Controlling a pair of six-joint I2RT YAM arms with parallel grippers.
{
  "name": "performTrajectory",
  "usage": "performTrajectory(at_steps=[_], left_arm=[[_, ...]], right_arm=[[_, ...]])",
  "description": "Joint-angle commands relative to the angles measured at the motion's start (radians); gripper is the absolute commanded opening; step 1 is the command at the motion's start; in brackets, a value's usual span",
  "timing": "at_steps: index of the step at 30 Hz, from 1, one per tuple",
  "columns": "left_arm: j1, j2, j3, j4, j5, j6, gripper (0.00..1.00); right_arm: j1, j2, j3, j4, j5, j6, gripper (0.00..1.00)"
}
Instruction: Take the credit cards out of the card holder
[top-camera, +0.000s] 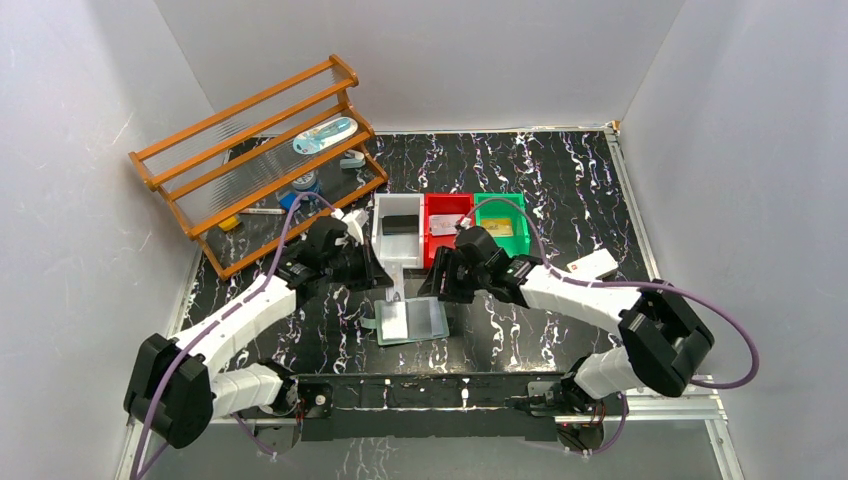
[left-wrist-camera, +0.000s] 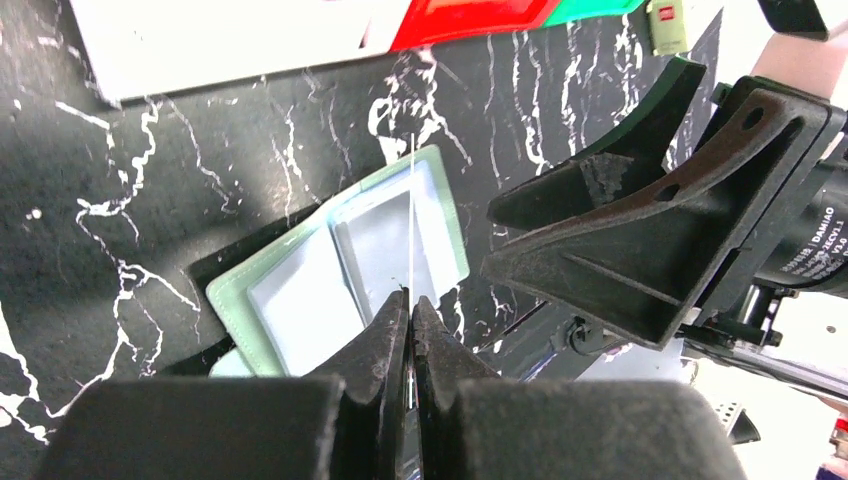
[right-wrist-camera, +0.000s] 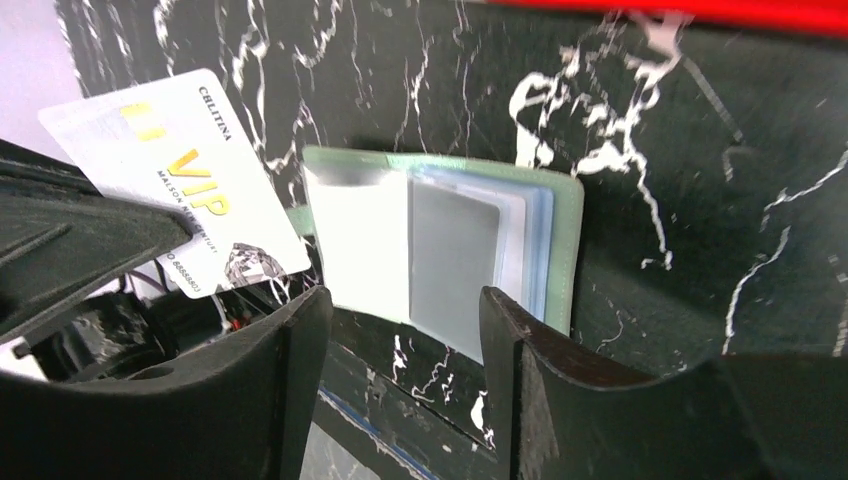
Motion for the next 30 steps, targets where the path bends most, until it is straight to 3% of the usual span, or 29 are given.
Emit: performTrajectory(at_steps=[1,7,14,24,30], left_arm=[[0.021,-0.012,0.073,-0.084,0.0,0.033,0.0],[0.127,0.012,0.107,-0.022,0.196,0.043,0.0],[0.188,0.051,0.151,0.071,0.416,0.003,0.0],[0.19,0.112,0.111,0.36,0.611,-0.137,0.0],[0.189,0.13,0.08,0.455,0.62,-0.207,0.0]], right_arm=[[-0.047,-0.06,0.038,0.03,0.046,-0.061,0.66],[-0.129,-0.179,-0.011,0.169,0.021,-0.131,0.73],[-0.306,-0.158,-0.022,0.305,-0.308,-0.041,0.71],[-0.311,-0.045,-0.06,0.659,-0.586,0.083,0.66],[-0.312,0.017,-0.058,0.794,-0.668,0.145,0.59]])
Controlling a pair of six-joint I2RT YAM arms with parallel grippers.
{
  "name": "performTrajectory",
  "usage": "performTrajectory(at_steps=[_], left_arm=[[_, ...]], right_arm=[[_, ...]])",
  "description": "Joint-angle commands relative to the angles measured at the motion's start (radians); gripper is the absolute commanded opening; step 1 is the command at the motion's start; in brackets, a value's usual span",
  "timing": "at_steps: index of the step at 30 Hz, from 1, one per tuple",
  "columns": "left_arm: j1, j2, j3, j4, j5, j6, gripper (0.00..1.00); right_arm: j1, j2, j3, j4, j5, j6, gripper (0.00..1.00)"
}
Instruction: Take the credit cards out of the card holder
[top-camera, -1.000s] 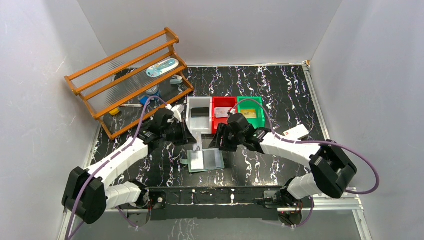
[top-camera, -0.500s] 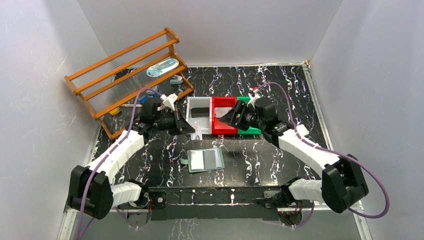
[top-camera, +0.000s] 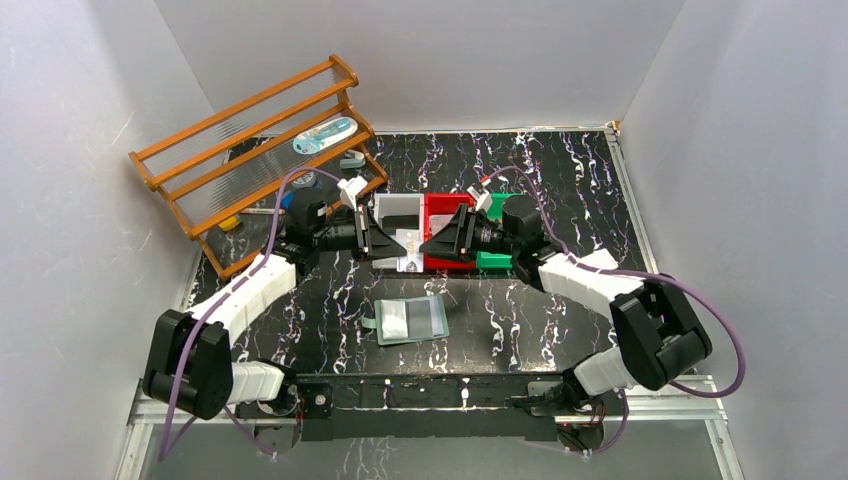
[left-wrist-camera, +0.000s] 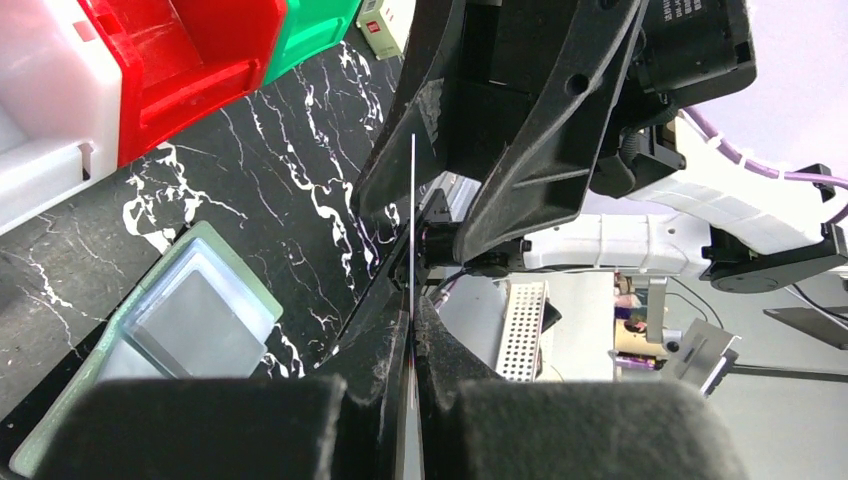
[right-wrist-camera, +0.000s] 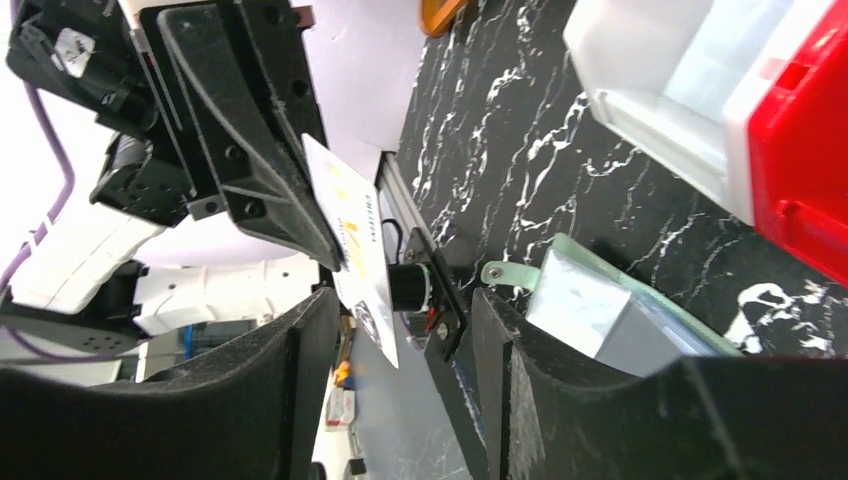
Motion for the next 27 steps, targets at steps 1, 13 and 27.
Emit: performTrajectory(at_steps=[1,13,27], left_arm=[[0.007,0.0,-0.014,0.087,0.069,-0.063,0.0],[0.007,0.005,-0.035,0.163,0.136,-0.112,0.0],[0.006,0.013,-0.055,0.267,0.163,-0.19,0.0]], right_arm=[[-0.002,0.02,-0.001,0.177,-0.105,0.05,0.57],[-0.002,0.075,-0.029,0.379,-0.17,0.152,0.3],[-0.001,0.101,-0.055,0.547,-0.204,0.246,0.16]])
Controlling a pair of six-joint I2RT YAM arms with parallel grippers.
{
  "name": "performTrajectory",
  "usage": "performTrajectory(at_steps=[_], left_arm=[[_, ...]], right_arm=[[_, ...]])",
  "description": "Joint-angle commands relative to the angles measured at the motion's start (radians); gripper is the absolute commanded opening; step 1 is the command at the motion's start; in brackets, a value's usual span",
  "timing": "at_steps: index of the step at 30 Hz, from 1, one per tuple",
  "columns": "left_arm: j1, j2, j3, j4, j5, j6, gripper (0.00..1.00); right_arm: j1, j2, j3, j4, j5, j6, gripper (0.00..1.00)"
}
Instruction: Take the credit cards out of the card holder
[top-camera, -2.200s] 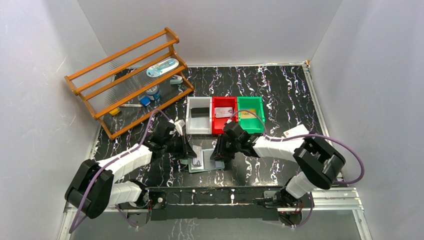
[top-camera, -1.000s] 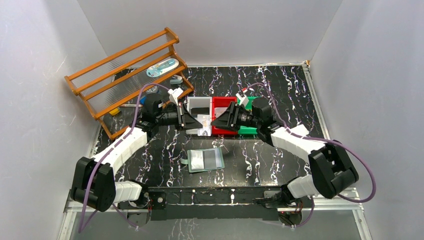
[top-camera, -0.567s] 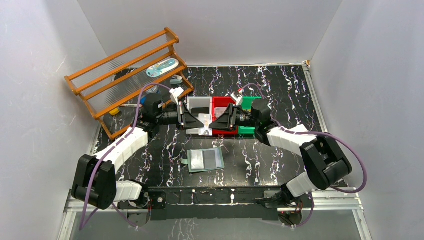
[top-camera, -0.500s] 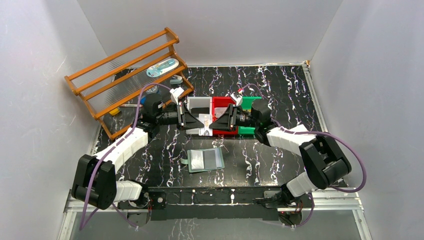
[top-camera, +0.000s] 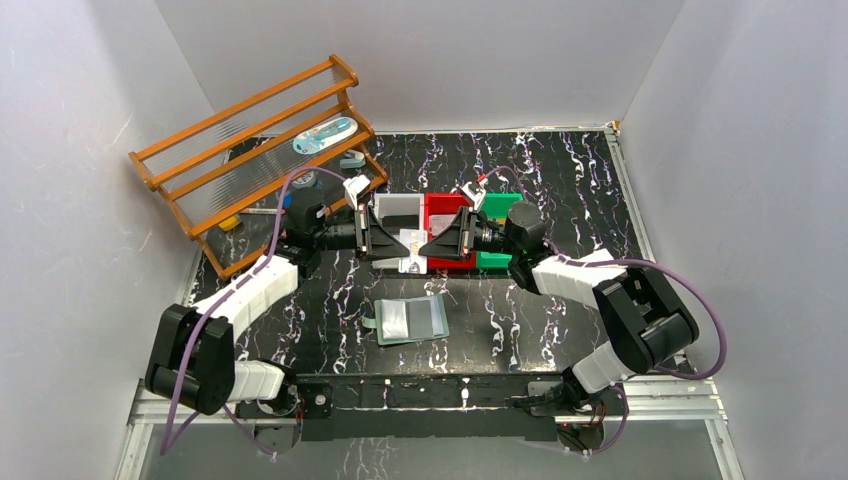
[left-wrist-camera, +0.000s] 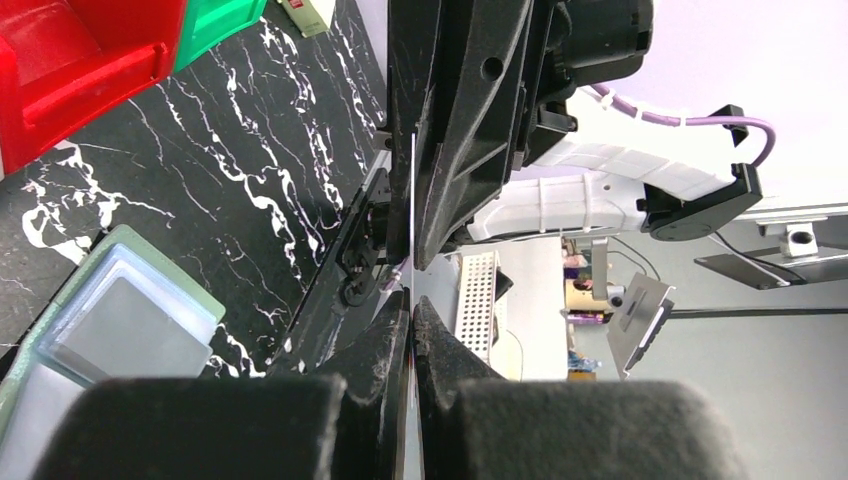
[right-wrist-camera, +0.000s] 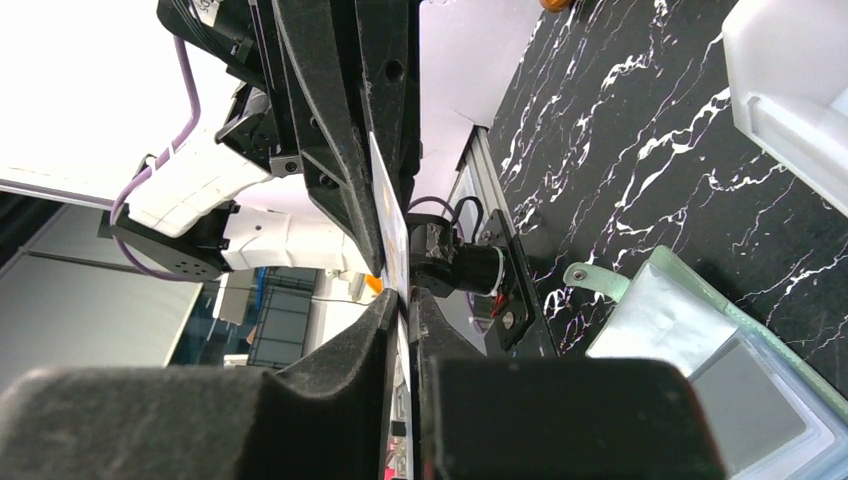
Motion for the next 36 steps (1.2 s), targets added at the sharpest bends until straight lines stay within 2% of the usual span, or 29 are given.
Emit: performTrajectory(at_steps=[1,6,9,14,17,19,20,22,25,26,27,32,36], left_arm=[[0.004,-0.017,-0.028,0.094,0.029,-0.057,0.0],[0.005,0.013,-0.029,0.149,0.03,-0.09,0.0],[0.005,0.013,-0.042,0.211,0.023,-0.131,0.0],[0.005,0.011,-0.056,0.217,0.036,-0.134,0.0],[0.005,-0.005,-0.072,0.221,0.023,-0.132,0.0],[0.005,-0.001,-0.069,0.213,0.025,-0.126,0.0],[0.005,0.004,-0.058,0.189,0.028,-0.112,0.08],[0.005,0.003,-0.011,0.053,0.004,-0.027,0.33],[0.005,-0.064,0.052,-0.279,-0.243,0.158,0.71],[0.005,-0.092,0.05,-0.327,-0.32,0.179,0.8],[0.005,-0.118,0.046,-0.364,-0.373,0.192,0.96],[0.006,-0.184,0.082,-0.557,-0.612,0.288,0.98],[0.007,-0.265,0.125,-0.709,-0.892,0.39,0.98]], right_arm=[[-0.001,0.004,-0.007,0.132,-0.034,0.035,0.16],[-0.001,0.004,-0.014,0.15,-0.039,0.055,0.24],[-0.001,0.01,-0.025,0.183,-0.035,0.085,0.2],[-0.002,0.031,-0.035,0.25,-0.036,0.13,0.12],[-0.002,0.027,-0.038,0.225,-0.019,0.113,0.02],[-0.001,0.023,-0.031,0.189,-0.018,0.092,0.0],[-0.002,0.019,-0.031,0.171,-0.01,0.082,0.0],[-0.001,0.006,-0.025,0.108,0.009,0.051,0.0],[-0.001,-0.034,0.011,-0.069,0.039,-0.054,0.0],[-0.002,-0.053,0.024,-0.155,0.068,-0.101,0.0],[-0.003,-0.075,0.04,-0.238,0.093,-0.156,0.0],[-0.011,-0.169,0.16,-0.799,0.39,-0.467,0.0],[-0.017,-0.205,0.245,-1.035,0.606,-0.626,0.0]])
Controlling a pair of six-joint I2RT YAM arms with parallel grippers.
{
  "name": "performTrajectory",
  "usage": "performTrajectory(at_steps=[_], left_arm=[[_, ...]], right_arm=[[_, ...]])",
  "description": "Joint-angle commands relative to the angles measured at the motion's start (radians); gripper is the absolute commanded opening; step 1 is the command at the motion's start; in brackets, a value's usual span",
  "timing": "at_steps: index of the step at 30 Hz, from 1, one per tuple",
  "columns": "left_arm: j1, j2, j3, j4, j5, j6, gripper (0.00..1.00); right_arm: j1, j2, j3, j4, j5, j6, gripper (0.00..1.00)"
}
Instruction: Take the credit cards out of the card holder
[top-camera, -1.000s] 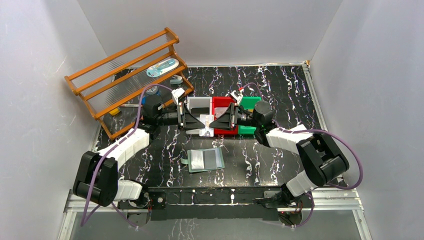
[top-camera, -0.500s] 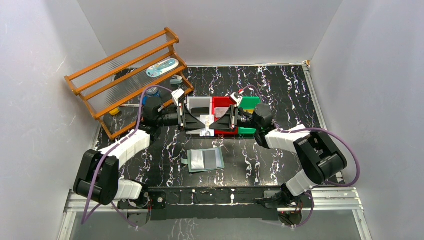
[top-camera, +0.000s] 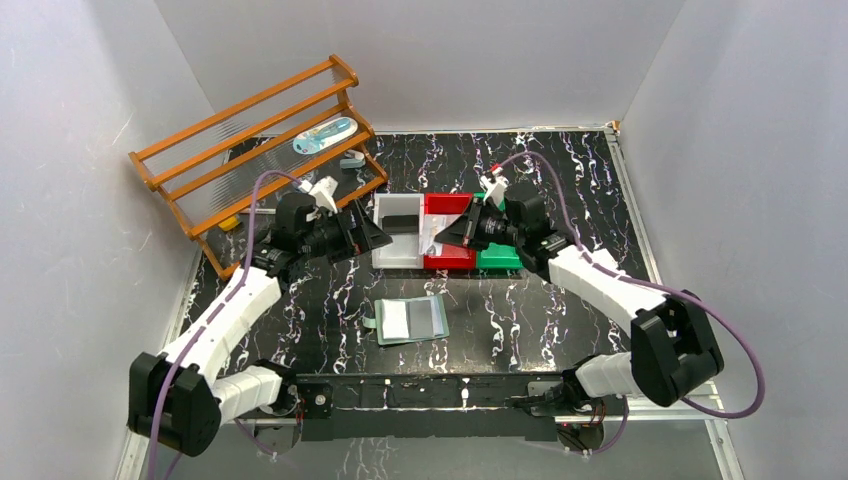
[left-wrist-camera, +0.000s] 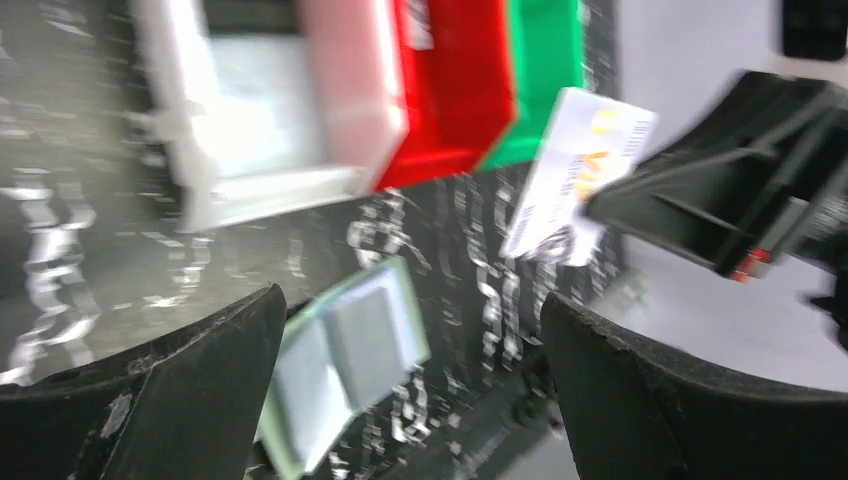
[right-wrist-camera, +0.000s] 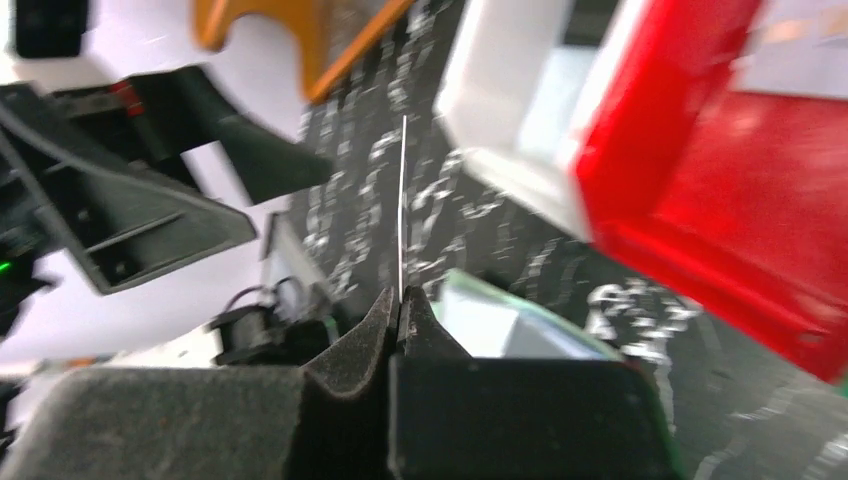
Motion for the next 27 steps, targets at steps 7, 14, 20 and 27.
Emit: performTrajectory(at_steps=[7,14,20,27], left_arm=[[0.006,-0.227,0.018,-0.309,-0.606,0.276,0.98],[0.006,-0.243,-0.068,-0.253,-0.682,0.342,0.98],[0.006,-0.229,-0.117,-0.186,-0.702,0.368,0.98],[0.006,-0.248,-0.106,-0.204,-0.734,0.371,0.98]], right_arm=[[-0.009,-0.032,0.23,-0.485,0.558,-0.494,0.0],[-0.001,0.025,0.276,-0.394,0.558,-0.774,0.0],[0.061,0.123,0.332,-0.391,0.552,-1.129,0.0],[0.099,0.252,0.46,-0.455,0.566,-1.395,0.0]])
